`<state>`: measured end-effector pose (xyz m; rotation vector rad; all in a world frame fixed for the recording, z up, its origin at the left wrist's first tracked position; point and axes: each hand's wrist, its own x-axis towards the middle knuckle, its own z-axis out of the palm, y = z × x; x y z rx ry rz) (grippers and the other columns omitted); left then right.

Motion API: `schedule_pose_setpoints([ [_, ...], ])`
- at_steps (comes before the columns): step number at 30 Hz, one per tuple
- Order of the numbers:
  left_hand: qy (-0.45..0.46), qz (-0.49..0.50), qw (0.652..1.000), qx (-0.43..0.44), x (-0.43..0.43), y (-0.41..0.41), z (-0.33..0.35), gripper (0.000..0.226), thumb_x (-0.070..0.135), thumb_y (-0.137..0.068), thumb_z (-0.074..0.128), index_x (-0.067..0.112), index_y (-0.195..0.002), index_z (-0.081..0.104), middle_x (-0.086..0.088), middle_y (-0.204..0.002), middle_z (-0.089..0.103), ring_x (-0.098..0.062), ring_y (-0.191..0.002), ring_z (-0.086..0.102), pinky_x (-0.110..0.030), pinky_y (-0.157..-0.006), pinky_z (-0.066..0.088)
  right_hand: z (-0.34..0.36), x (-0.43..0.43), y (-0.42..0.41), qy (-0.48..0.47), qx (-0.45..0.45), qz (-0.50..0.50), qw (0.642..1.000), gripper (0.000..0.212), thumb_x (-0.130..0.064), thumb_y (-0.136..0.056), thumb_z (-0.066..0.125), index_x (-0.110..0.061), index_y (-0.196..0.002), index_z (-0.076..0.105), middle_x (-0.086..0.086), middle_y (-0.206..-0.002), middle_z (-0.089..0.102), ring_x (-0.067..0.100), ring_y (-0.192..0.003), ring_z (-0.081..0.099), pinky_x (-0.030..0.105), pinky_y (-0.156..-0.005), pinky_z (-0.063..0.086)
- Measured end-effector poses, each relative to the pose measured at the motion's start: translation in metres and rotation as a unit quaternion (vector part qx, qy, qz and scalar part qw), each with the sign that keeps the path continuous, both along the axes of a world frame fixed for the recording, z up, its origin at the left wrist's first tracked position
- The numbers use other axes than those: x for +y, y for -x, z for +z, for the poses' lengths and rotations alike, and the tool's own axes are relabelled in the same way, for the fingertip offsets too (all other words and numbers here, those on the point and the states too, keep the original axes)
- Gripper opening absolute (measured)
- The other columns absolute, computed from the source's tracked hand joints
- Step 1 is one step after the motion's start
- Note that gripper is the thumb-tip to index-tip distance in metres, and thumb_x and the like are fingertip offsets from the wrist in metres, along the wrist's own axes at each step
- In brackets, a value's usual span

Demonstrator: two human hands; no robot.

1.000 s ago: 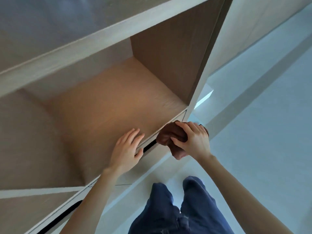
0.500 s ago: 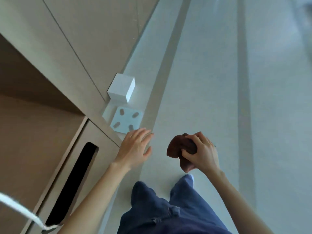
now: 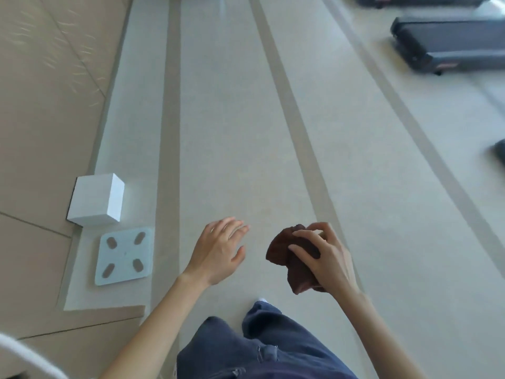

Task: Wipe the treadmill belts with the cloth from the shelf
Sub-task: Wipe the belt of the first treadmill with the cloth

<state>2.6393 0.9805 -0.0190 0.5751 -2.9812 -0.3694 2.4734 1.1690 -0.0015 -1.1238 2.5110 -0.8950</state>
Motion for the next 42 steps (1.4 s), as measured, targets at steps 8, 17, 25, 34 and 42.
schedule_pose_setpoints([
  [8, 0.000, -0.064, 0.998, -0.023, 0.002, 0.099, 0.004, 0.049, 0.042, -0.084, 0.042, 0.016, -0.119, 0.064, -0.002, -0.120, 0.064, -0.023, -0.116, 0.056, -0.041, -0.095, 0.044, -0.007, 0.020, 0.066, -0.037, -0.015, -0.130, 0.991, 0.021, -0.041, -0.076, 0.074, -0.039, -0.096, 0.066, -0.020, -0.102, 0.048, 0.011, -0.081, 0.058, 0.030, -0.067, 0.049],
  [17, 0.025, -0.137, 0.989, -0.042, -0.062, 0.216, -0.016, 0.052, 0.046, -0.082, 0.042, 0.020, -0.120, 0.064, -0.004, -0.120, 0.063, -0.025, -0.114, 0.056, -0.041, -0.093, 0.043, -0.020, -0.007, 0.148, -0.017, -0.037, -0.259, 0.965, 0.020, -0.036, -0.077, 0.074, -0.036, -0.096, 0.067, -0.017, -0.100, 0.052, 0.013, -0.084, 0.059, 0.032, -0.070, 0.049],
  [25, 0.063, -0.181, 0.981, 0.003, -0.157, 0.359, 0.015, 0.052, 0.044, -0.082, 0.038, 0.017, -0.119, 0.064, -0.005, -0.119, 0.064, -0.029, -0.112, 0.057, -0.043, -0.092, 0.044, 0.015, -0.090, 0.256, -0.023, 0.009, -0.304, 0.952, 0.022, -0.043, -0.077, 0.072, -0.041, -0.098, 0.066, -0.020, -0.098, 0.050, 0.008, -0.080, 0.057, 0.029, -0.067, 0.047],
  [34, 0.058, -0.210, 0.976, -0.005, -0.202, 0.450, 0.005, 0.052, 0.043, -0.084, 0.037, 0.016, -0.118, 0.064, -0.006, -0.119, 0.064, -0.028, -0.112, 0.058, -0.046, -0.092, 0.046, 0.014, -0.141, 0.339, -0.034, 0.023, -0.321, 0.946, 0.024, -0.044, -0.079, 0.071, -0.039, -0.103, 0.067, -0.020, -0.098, 0.047, 0.007, -0.078, 0.053, 0.029, -0.068, 0.046],
  [42, 0.038, -0.206, 0.977, -0.044, -0.209, 0.548, -0.024, 0.050, 0.043, -0.083, 0.037, 0.017, -0.112, 0.068, -0.004, -0.108, 0.068, -0.025, -0.102, 0.063, -0.041, -0.085, 0.049, -0.022, -0.152, 0.430, -0.050, -0.024, -0.309, 0.950, 0.022, -0.043, -0.079, 0.072, -0.040, -0.101, 0.068, -0.019, -0.094, 0.049, 0.009, -0.078, 0.057, 0.030, -0.065, 0.048],
])
